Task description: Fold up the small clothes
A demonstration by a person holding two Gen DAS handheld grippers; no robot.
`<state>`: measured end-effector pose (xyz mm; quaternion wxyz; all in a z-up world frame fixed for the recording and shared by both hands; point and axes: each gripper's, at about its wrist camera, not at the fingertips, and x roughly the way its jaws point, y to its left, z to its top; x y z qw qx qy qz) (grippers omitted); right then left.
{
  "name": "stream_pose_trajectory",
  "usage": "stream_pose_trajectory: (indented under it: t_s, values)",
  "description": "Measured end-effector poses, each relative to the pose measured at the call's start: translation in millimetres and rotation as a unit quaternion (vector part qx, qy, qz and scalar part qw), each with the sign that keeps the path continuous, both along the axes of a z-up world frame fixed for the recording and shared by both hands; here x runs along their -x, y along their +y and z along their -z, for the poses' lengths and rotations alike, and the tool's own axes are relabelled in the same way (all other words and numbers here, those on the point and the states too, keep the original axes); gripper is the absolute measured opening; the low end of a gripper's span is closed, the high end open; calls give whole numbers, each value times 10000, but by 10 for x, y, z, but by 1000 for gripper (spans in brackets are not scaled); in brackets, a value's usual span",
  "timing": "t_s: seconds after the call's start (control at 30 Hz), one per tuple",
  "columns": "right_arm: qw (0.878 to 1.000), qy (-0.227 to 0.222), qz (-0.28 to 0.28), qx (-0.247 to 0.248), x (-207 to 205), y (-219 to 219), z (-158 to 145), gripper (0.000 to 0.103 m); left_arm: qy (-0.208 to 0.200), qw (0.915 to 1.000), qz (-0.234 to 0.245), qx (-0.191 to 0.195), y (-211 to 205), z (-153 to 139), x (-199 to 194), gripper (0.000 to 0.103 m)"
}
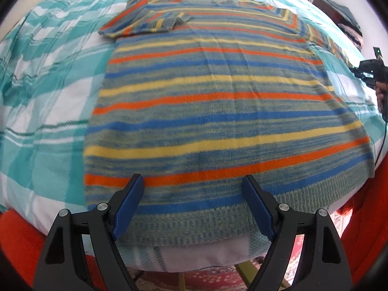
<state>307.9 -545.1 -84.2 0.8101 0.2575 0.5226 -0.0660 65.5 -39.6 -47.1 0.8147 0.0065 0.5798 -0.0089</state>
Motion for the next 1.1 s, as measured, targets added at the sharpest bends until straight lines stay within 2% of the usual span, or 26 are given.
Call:
stream_pose_trajectory:
  t_s: [0.07, 0.1, 0.13, 0.17, 0.27, 0.33, 0.37, 0.43, 0.47, 0.5, 0.57, 0.67, 0.7, 0.77, 0.8, 0.83, 0.87, 0.93, 1.0, 1.03, 1.1]
  values:
    - [9999, -101, -96, -47, -11, 15, -46, 31, -39, 10000, -14, 15, 72, -175, -52, 84]
    - [9998, -176, -101, 7, 43, 28, -100, 50, -165, 9998, -10, 121, 140, -339, -107, 84]
    - [9993, -298, -59, 201, 118, -2, -192, 65, -342, 9992, 2, 213, 202, -495, -172, 84]
    - [9980, -429, -5, 468, 218, 21, -288, 68, -606, 9978, 19, 260, 274, -702, -296, 85]
    - [9923, -838, -7, 908, 524, 123, -535, 68, -1288, 9914, 121, 195, 353, -1083, -749, 90]
    - [9887, -1176, -44, 931, 744, 239, -673, 68, -1491, 9882, 347, 14, 286, -1092, -1069, 92]
    - [9872, -1314, -62, 901, 852, 292, -720, 68, -1375, 9882, 625, -244, 192, -963, -1317, 92]
    - [9830, -1624, -130, 844, 1037, 439, -798, 68, -1067, 9866, 952, -781, 47, -612, -1650, 82]
    - [9811, -1727, -151, 860, 1117, 504, -813, 68, -839, 9854, 1048, -1049, -10, -378, -1827, 67]
    - [9792, -1813, -190, 891, 1185, 595, -827, 68, -668, 9850, 1070, -1175, -25, -240, -1940, 58]
    - [9772, -1881, -337, 926, 1246, 680, -858, 68, -375, 9837, 988, -1455, -18, 87, -2146, 59]
    - [9729, -1958, -539, 1103, 1204, 762, -861, 68, -435, 9786, 881, -1809, 26, 293, -2255, 60]
    - [9744, -1886, -600, 1068, 1174, 776, -821, 68, -518, 9784, 907, -1786, 24, 286, -2273, 46]
    - [9771, -1721, -708, 1031, 1121, 797, -716, 68, -503, 9793, 911, -1737, 56, 273, -2302, 5]
    - [9774, -1667, -758, 1054, 1094, 821, -679, 68, -567, 9807, 849, -1666, 93, 213, -2318, 4]
    - [9771, -1661, -787, 1076, 1079, 833, -654, 68, -718, 9836, 701, -1497, 168, 105, -2330, 4]
    - [9761, -1675, -819, 1119, 1070, 858, -651, 68, -889, 9881, 336, -1208, 366, -70, -2350, 3]
    - [9746, -1702, -846, 1183, 1082, 887, -661, 68, -1160, 9895, -446, -738, 851, -356, -2381, 3]
    - [9737, -1712, -862, 1231, 1108, 896, -666, 68, -1342, 9816, -1307, -368, 1493, -586, -2371, 3]
    - [9737, -1710, -857, 1237, 1113, 891, -666, 68, -1358, 9736, -1828, -188, 1905, -661, -2338, 3]
    - [9754, -1662, -824, 1192, 1104, 869, -636, 68, -1277, 9588, -2538, -65, 2498, -658, -2272, 3]
